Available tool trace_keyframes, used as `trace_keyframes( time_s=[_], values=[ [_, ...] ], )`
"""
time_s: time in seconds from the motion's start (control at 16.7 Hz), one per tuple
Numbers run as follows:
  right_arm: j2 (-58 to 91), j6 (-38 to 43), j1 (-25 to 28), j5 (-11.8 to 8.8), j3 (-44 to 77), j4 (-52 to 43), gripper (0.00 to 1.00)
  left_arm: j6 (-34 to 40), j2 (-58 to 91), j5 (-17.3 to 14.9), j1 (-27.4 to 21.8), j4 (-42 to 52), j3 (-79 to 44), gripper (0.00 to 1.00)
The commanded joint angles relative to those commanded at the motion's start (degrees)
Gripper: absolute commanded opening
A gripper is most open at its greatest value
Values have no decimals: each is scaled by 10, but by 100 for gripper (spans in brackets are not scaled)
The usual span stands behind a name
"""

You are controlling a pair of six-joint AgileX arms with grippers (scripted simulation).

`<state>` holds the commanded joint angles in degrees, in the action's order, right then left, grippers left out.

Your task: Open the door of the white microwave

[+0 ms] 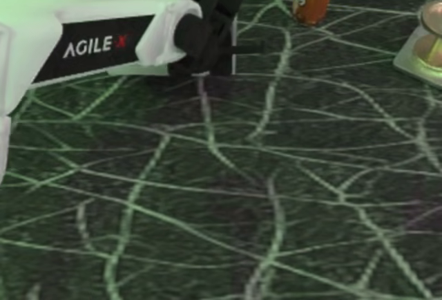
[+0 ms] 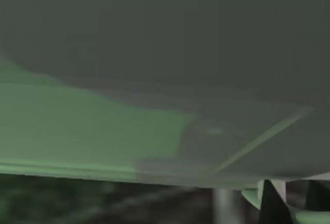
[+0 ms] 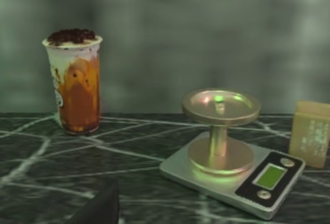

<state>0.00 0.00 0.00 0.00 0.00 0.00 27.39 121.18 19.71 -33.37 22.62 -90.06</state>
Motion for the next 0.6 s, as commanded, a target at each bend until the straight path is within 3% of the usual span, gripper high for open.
trace_keyframes(
  time_s=[0.6],
  values=[
    [0, 0, 0, 0, 0, 0, 100, 5, -10, 7, 0, -8, 17, 0]
  ],
)
